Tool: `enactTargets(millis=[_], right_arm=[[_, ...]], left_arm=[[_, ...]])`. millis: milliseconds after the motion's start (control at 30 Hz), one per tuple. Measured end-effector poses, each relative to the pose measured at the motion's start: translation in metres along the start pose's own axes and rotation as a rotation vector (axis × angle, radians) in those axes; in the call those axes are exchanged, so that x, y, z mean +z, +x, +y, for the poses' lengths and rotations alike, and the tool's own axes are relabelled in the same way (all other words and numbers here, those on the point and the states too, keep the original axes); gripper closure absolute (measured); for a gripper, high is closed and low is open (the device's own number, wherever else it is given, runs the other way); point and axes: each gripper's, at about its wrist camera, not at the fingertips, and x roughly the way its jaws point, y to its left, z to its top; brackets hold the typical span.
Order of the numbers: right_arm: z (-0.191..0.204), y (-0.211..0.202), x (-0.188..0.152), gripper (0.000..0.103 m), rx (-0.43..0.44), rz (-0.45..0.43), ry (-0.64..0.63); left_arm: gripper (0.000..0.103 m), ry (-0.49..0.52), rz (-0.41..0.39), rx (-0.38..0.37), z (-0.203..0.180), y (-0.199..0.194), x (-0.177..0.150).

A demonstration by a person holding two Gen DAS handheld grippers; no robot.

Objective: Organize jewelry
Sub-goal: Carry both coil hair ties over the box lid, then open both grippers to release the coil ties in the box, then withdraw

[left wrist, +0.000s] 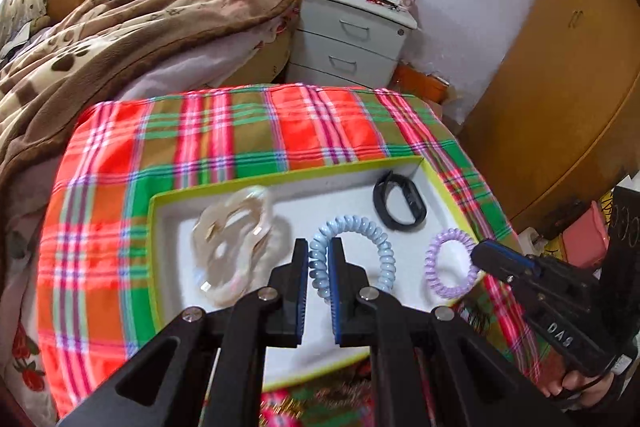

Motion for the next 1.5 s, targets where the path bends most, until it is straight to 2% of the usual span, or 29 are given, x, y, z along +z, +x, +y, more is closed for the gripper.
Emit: enactTargets(millis=[200, 467, 800, 1167, 1267, 1333, 1500], right_arm=[[-0.011, 0.021, 0.009, 0.095, -0.013, 0.038, 0.005], [-0.02, 0.04, 0.004, 0.095, -0.028, 0.095, -0.018], [-0.022, 0.048, 0.001, 0.095, -0.054, 0.142, -0.061], [-0.02, 0.052, 0.002, 0.095, -0.094, 0.142, -0.076], [-0.019, 0.051, 0.002, 0.095, -0.104, 0.14, -0.075], [-0.019, 0.051, 0.002, 0.095, -0.106, 0.138, -0.074], [-0.018, 0.046, 0.003, 0.092, -0.102, 0.119, -0.065]], left_arm=[[0.093, 0.021, 0.032, 0.01, -0.011, 0.03, 0.012], [0.093, 0.016, 0.088, 0.014, -0.013, 0.059, 0.011], [0.092, 0.028, 0.12, 0.039, -0.018, 0.074, 0.009], [0.092, 0.038, 0.137, 0.067, -0.021, 0.083, 0.006], [0.087, 0.039, 0.137, 0.068, -0.021, 0.083, 0.006], [0.079, 0.042, 0.137, 0.07, -0.022, 0.082, 0.006], [0.074, 0.035, 0.129, 0.073, -0.019, 0.076, 0.005]])
